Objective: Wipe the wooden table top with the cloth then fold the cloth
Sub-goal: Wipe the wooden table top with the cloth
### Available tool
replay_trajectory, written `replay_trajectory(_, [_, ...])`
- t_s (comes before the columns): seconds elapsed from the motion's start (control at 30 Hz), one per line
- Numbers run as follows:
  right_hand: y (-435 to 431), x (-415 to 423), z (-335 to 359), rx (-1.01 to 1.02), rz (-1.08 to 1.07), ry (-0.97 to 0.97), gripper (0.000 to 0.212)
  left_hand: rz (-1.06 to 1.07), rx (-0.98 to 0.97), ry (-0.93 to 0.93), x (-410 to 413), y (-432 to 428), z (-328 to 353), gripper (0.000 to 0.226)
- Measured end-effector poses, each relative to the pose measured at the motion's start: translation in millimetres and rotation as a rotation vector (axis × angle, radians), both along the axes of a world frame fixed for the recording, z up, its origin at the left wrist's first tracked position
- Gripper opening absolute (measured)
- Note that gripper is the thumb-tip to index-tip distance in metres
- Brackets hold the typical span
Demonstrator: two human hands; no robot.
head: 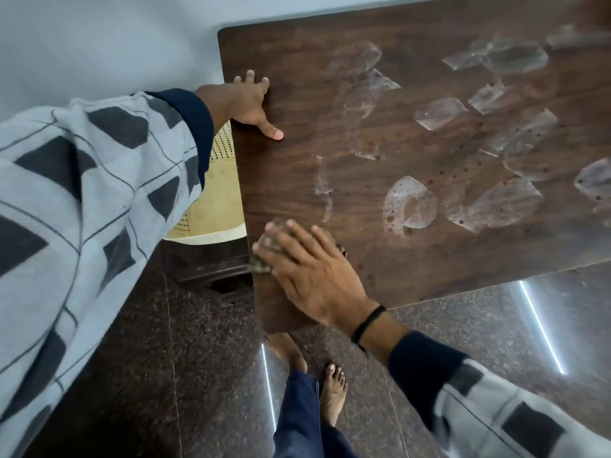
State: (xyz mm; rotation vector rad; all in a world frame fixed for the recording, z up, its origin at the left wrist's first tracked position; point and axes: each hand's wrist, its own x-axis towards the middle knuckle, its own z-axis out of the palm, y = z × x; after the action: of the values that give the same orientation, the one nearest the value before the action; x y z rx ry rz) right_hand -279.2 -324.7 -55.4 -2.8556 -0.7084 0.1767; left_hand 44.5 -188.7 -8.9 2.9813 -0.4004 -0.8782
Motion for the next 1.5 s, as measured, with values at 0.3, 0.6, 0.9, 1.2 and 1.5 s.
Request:
replay_trajectory(0.3, [-4.2,-37.1,-13.5,0.009,0.154,-0.053,0.056,0.003,-0.017,-0.008,-0.7,1.4,-0.4,0.131])
replay_trajectory(0.6, [6.8,-20.3,-12.4,0.041,-0.112,-0.058,0.053,0.022,-0.038,-0.008,3.6,4.8,-3.6,0.135])
replay_trajectory(0.9, [-20.0,60.0,4.6,0.017,-0.353,-0.024,0.051,0.037,-0.05,0.003,5.8,4.4,-10.8,0.14])
replay_trajectory(1.2, [-40.0,20.4,-7.5,-0.048,0.002,-0.053,0.054,0.026,-0.043,0.031,-0.9,0.4,-0.7,0.134])
replay_trajectory(1.5, [-17.4,20.5,-8.8,0.003,-0.175,-0.076,0.052,0.04,-0.085,0.045,-1.3,3.7,0.3,0.136])
